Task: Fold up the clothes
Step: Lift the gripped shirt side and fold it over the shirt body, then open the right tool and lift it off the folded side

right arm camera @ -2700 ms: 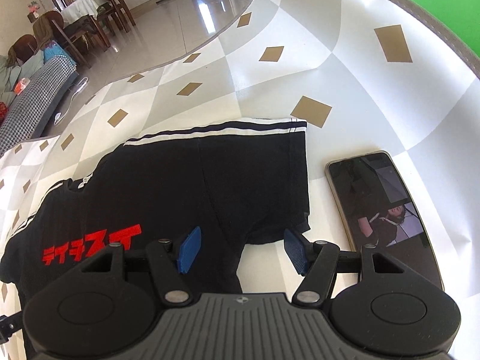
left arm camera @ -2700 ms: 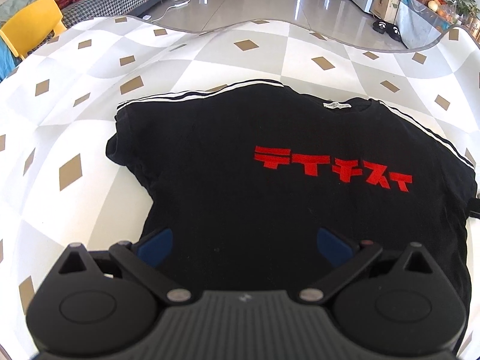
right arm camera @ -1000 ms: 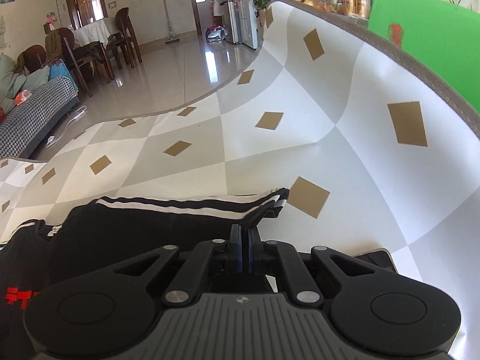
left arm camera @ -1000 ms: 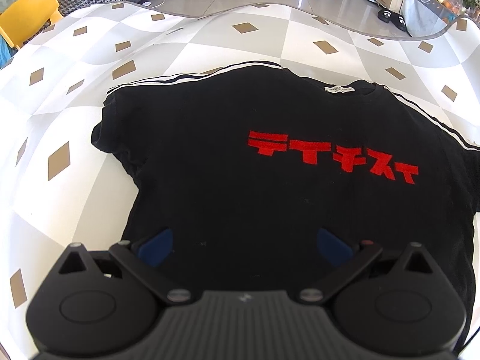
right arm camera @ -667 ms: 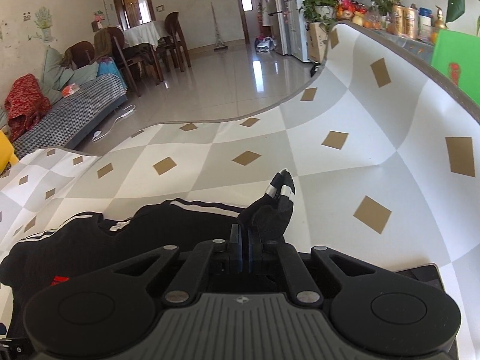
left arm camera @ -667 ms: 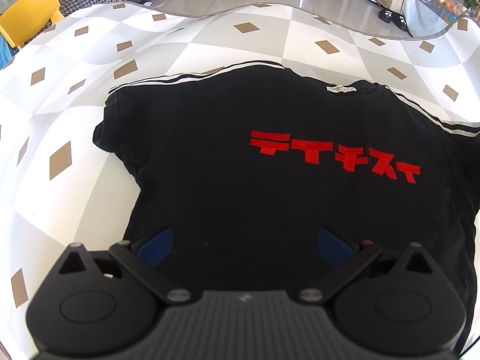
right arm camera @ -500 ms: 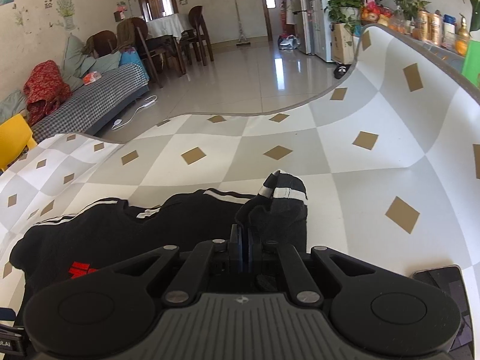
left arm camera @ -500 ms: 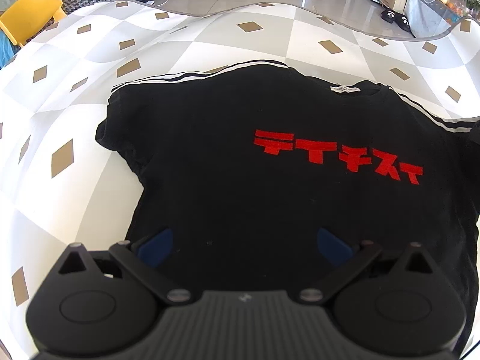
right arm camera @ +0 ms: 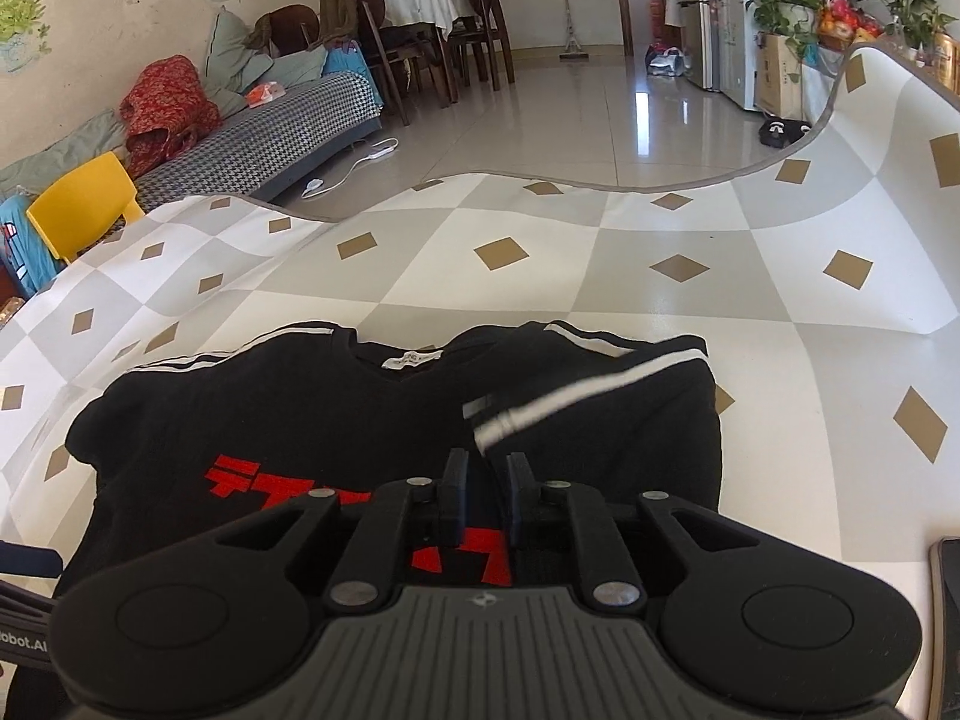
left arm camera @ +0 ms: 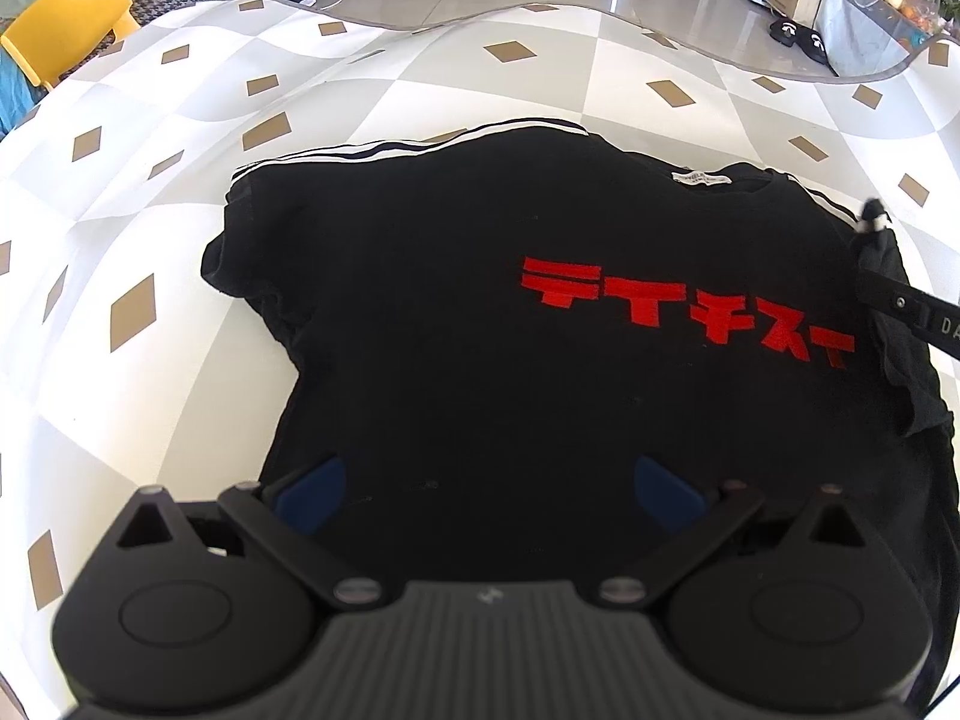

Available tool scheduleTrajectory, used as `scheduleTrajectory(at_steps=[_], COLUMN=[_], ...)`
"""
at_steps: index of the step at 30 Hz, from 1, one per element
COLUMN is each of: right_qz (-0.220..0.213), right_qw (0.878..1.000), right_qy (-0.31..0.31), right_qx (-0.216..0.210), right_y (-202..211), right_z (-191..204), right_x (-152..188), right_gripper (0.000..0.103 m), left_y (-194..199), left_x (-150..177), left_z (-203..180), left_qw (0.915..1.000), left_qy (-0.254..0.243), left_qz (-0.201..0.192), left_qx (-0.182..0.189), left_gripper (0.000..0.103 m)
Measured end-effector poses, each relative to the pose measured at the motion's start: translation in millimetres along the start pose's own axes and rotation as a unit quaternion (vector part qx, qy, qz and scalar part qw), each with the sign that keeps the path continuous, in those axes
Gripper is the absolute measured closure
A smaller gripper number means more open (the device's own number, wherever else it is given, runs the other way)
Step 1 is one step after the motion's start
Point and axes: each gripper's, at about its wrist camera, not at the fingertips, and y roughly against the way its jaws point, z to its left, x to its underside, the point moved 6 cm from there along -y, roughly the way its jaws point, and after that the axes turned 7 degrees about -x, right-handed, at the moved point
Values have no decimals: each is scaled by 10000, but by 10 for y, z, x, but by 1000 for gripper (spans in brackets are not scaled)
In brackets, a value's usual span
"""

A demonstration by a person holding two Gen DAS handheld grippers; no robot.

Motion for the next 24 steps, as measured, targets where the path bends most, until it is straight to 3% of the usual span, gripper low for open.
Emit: scheduleTrajectory(at_steps=[4, 9, 15, 24], right_qz=[-118, -164, 139, 560], right_qw=[9999, 9990, 9973, 9974], right_qy=[-82, -269, -366, -34], right_qx=[-37, 308, 626, 441], right_y=[128, 273, 340, 334], right_z=[-70, -318, -552, -461], right_x=[-86, -113, 35, 248], right_gripper=[84, 81, 80, 80], left_y=[-9, -2, 0, -22], left_x=[-5, -5, 0, 35], left_z=[17, 17, 25, -6], left_qw=[10000, 10000, 9999, 9998], left_qy=[35, 17, 19, -40], left_qz=[19, -11, -39, -51], left_qx=[-13, -38, -103, -190], left_gripper=[0, 0, 0, 0])
